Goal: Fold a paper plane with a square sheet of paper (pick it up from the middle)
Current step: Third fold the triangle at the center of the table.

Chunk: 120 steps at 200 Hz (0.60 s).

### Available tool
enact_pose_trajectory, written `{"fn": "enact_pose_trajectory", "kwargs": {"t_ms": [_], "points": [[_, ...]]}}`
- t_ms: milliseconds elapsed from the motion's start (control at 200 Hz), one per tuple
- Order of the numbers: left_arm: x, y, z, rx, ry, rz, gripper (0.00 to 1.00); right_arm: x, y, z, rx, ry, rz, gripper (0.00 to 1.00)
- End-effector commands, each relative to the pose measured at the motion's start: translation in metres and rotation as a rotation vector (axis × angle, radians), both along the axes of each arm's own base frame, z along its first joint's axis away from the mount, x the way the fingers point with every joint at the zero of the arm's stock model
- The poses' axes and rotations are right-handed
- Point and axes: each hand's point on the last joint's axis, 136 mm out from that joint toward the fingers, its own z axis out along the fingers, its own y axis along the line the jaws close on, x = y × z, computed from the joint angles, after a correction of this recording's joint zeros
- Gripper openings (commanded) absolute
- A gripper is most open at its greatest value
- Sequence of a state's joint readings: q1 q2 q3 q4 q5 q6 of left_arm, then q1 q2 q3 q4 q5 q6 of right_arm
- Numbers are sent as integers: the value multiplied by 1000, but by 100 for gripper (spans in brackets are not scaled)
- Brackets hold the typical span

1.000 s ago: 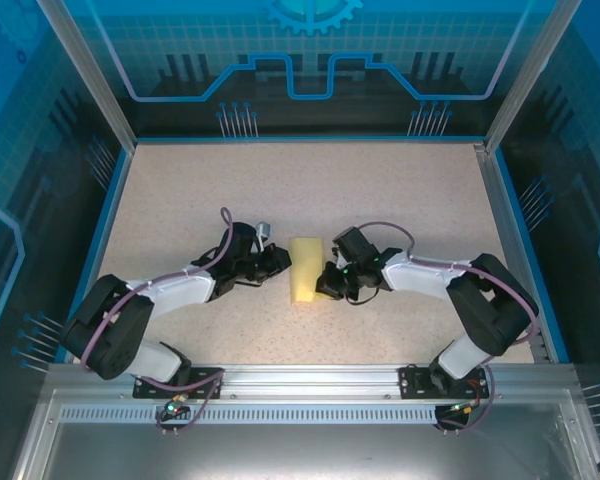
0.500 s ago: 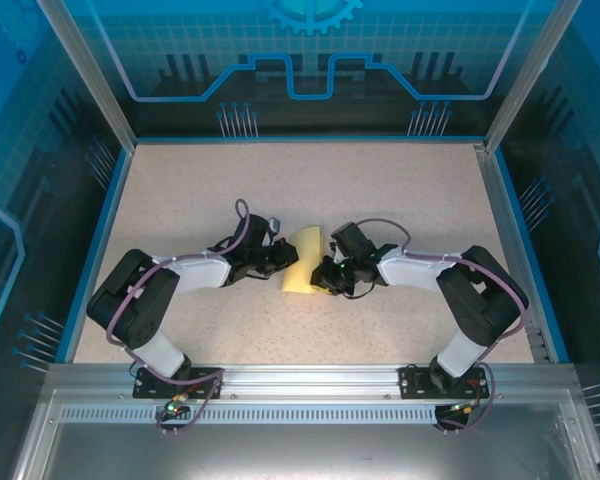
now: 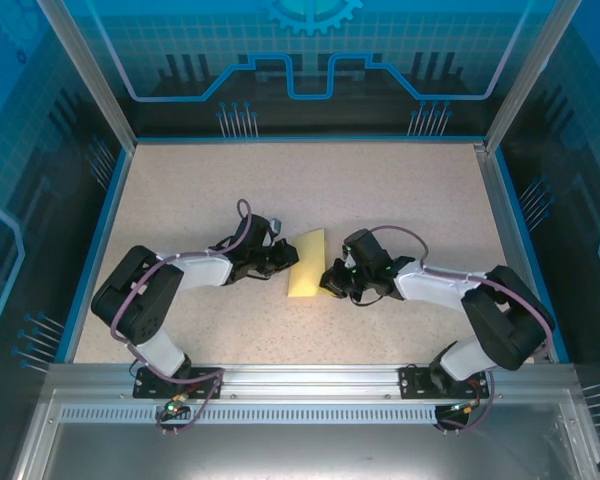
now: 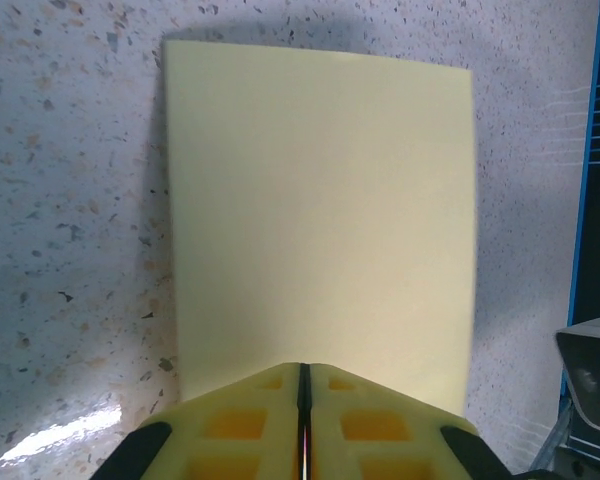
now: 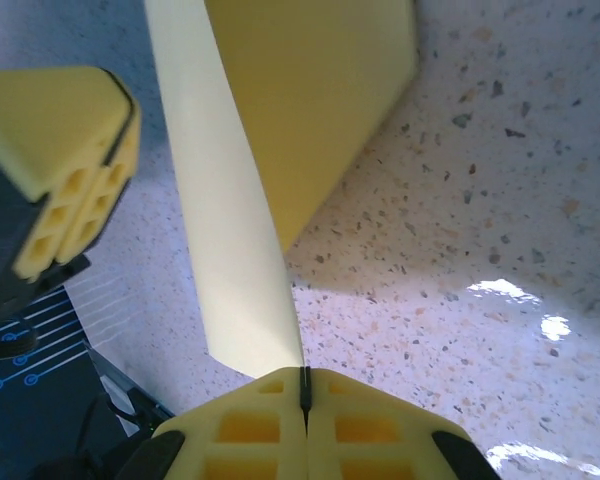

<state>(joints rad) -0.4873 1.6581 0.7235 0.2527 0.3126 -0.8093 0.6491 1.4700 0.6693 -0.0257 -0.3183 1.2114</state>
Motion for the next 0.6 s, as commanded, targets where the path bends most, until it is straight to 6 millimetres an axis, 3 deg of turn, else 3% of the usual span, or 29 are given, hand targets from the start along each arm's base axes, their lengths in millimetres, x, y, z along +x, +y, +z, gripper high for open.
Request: {"fn": "enact_pose_trajectory", "kwargs": {"t_ms": [0, 145, 280, 595], "points": [[6, -7, 14, -31, -40, -37, 12, 4, -18, 12, -55, -23, -7, 4], [6, -7, 21, -41, -53, -34, 12, 13, -33, 33, -71, -70, -9, 4], [5, -6, 29, -44, -69, -32, 12, 15, -33, 46, -66, -95, 13, 4], [3, -18, 39, -93, -86, -85, 13, -6, -34, 18, -18, -23, 34, 4]]}}
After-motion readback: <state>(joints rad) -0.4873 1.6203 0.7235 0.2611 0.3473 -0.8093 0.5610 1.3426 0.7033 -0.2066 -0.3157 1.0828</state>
